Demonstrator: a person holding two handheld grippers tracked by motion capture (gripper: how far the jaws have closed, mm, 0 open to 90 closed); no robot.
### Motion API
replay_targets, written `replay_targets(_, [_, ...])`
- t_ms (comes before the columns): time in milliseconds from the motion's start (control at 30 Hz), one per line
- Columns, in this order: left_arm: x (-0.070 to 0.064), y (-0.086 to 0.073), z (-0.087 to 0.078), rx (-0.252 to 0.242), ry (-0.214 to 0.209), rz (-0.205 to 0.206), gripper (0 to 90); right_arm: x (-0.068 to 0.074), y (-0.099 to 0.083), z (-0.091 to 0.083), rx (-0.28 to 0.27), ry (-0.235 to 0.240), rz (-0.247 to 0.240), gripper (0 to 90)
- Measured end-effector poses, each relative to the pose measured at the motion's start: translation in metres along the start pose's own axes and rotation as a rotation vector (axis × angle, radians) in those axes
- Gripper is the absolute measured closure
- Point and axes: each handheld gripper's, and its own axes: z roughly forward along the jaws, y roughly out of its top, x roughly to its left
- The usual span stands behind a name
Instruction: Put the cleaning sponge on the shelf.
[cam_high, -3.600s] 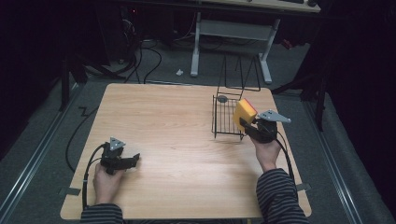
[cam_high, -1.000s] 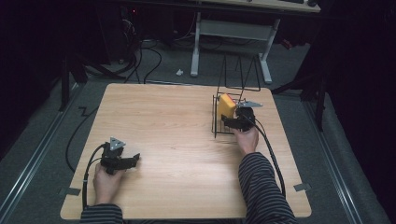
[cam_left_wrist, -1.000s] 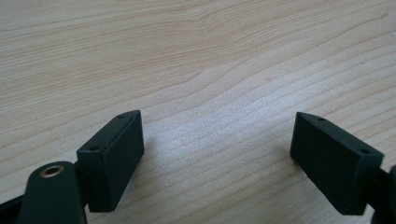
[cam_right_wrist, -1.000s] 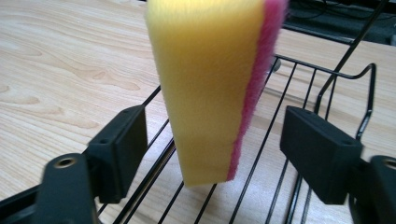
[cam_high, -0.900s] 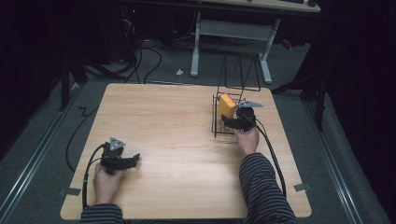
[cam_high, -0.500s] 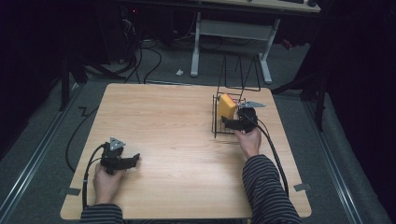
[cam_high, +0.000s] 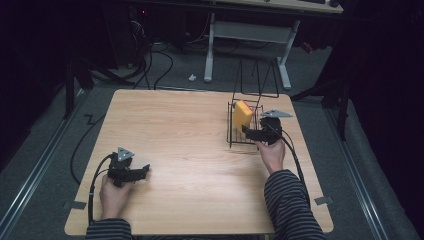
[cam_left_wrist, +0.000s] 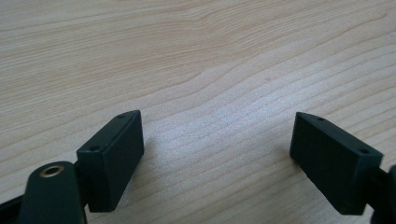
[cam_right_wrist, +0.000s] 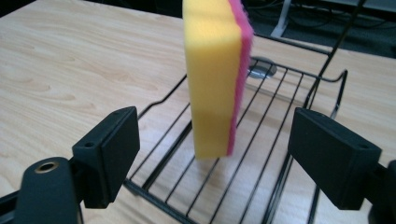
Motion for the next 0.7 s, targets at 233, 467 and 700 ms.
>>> replay_targets(233, [0.000,0.000,0.000,0.000,0.000,0.000,18.1,-0.005,-0.004,-0.021,-0.044,0.000,0.001,18.3])
replay_targets(467, [0.000,0.000,0.000,0.000,0.000,0.000,18.1,-0.007,-0.001,-0.042,-0.078,-0.003,-0.009,19.5])
replay_targets(700, [0.000,0.000,0.000,0.000,0.000,0.000,18.1,-0.010,-0.001,-0.054,-0.100,-0.007,-0.003,20.0])
